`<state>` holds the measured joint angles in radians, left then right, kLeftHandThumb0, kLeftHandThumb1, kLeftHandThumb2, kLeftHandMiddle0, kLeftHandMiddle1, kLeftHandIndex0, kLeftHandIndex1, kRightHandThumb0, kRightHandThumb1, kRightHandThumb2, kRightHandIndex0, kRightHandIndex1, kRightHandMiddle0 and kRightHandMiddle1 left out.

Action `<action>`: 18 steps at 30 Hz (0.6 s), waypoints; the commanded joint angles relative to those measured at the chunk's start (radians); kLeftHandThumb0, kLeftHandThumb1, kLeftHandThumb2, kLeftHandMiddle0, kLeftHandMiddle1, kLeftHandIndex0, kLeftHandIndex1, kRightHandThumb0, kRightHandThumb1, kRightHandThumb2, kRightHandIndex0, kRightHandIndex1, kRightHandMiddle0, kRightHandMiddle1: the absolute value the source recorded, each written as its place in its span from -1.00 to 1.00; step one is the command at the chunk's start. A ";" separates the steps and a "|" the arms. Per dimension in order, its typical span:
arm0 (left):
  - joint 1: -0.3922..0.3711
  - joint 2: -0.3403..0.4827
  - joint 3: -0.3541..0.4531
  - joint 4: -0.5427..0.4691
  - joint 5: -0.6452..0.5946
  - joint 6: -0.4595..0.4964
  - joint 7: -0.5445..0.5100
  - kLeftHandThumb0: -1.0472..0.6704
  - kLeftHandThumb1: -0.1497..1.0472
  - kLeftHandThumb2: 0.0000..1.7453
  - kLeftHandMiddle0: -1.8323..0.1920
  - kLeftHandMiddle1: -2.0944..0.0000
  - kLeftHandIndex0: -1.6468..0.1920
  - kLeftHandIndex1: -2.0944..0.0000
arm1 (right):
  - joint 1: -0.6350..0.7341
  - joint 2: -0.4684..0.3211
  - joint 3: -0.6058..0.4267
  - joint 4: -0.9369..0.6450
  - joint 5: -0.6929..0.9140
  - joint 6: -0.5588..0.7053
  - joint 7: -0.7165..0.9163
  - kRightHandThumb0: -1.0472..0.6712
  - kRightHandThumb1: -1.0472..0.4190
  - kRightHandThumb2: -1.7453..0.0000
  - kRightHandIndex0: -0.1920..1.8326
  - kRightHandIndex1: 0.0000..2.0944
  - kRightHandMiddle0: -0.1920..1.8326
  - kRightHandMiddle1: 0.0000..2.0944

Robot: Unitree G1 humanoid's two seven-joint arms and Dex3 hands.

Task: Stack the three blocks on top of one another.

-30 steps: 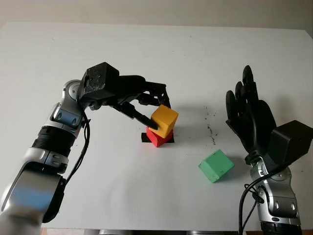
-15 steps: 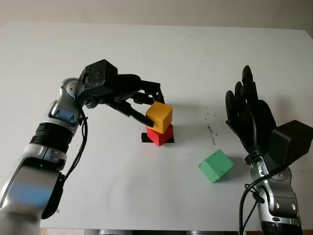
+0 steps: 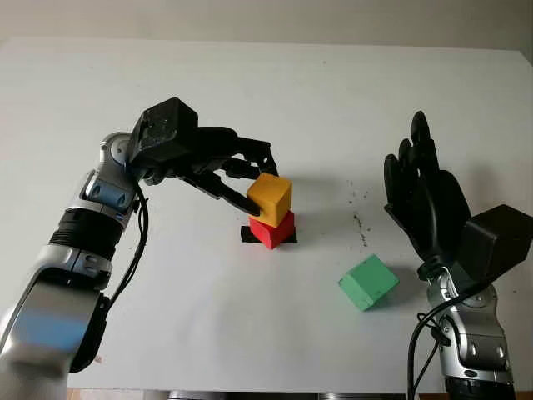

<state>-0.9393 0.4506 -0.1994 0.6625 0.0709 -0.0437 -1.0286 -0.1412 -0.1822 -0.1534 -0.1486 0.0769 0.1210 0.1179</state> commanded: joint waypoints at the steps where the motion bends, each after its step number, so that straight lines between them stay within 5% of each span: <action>1: -0.020 0.004 -0.013 -0.013 0.004 0.008 -0.020 -0.37 0.77 -0.95 0.62 0.99 0.27 -0.32 | 0.007 -0.010 -0.004 -0.016 0.000 -0.007 0.000 -0.55 -1.00 0.34 -1.00 -1.00 -1.00 -1.00; 11: -0.002 0.020 -0.030 -0.060 0.034 -0.071 -0.029 -0.42 0.74 -0.94 0.79 0.97 0.38 0.07 | 0.007 -0.011 -0.006 -0.015 0.004 -0.006 0.002 -0.56 -1.00 0.34 -1.00 -1.00 -1.00 -1.00; 18: 0.007 0.033 -0.036 -0.070 0.048 -0.154 -0.023 -0.41 0.78 -0.94 0.92 0.97 0.75 0.36 | 0.007 -0.007 -0.006 -0.020 0.005 0.002 -0.006 -0.55 -1.00 0.34 -1.00 -1.00 -1.00 -1.00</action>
<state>-0.9397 0.4739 -0.2224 0.6025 0.1139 -0.1844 -1.0492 -0.1409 -0.1826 -0.1534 -0.1491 0.0813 0.1218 0.1152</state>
